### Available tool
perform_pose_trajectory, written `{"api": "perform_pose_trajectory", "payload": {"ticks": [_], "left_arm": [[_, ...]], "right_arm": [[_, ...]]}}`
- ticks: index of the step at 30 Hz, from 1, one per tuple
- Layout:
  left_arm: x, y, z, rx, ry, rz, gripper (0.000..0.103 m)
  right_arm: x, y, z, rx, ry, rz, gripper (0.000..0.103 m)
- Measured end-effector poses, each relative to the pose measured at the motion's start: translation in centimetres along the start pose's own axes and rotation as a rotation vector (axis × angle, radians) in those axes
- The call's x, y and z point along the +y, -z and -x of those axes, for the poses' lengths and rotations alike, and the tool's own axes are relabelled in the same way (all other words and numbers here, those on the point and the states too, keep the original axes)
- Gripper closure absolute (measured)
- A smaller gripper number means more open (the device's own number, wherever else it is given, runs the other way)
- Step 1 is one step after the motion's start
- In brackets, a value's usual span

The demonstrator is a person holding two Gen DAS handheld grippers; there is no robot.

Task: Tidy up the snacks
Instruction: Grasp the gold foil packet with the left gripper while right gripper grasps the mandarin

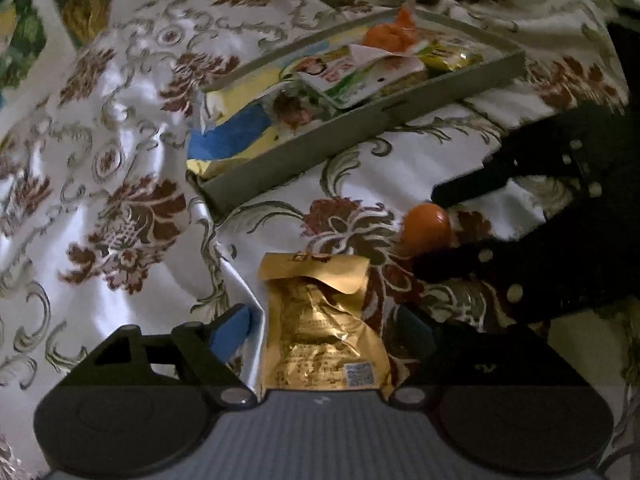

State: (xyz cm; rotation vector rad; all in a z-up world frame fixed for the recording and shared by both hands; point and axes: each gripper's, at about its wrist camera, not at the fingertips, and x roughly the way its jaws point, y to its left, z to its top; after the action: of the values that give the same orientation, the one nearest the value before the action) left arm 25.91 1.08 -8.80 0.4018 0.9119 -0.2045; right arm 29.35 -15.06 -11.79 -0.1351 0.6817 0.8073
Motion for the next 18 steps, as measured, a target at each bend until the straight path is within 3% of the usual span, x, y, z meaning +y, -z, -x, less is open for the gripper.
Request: {"api": "perform_pose_trajectory", "payload": {"ticks": [2, 4, 9, 18], "left_arm": [[-0.3, -0.1, 0.7, -0.036, -0.042, -0.008, 0.028], [-1.1, 0.1, 1.4, -0.076, -0.066, -0.053, 0.025], [-2.2, 0.3, 0.5, -0.030, -0.031, -0.143, 0.026], [0.8, -0.9, -1.3, 0.076, 0.080, 0.028, 0.017]], "right_arm": [[0.0, -0.1, -0.2, 0.000, 0.003, 0.000, 0.048], [-0.1, -0.1, -0.2, 0.001, -0.002, -0.011, 0.048], [-0.5, -0.2, -0.2, 0.005, -0.008, -0.022, 0.054], [-0.7, 0.0, -0.1, 0.003, -0.021, -0.019, 0.060]]}}
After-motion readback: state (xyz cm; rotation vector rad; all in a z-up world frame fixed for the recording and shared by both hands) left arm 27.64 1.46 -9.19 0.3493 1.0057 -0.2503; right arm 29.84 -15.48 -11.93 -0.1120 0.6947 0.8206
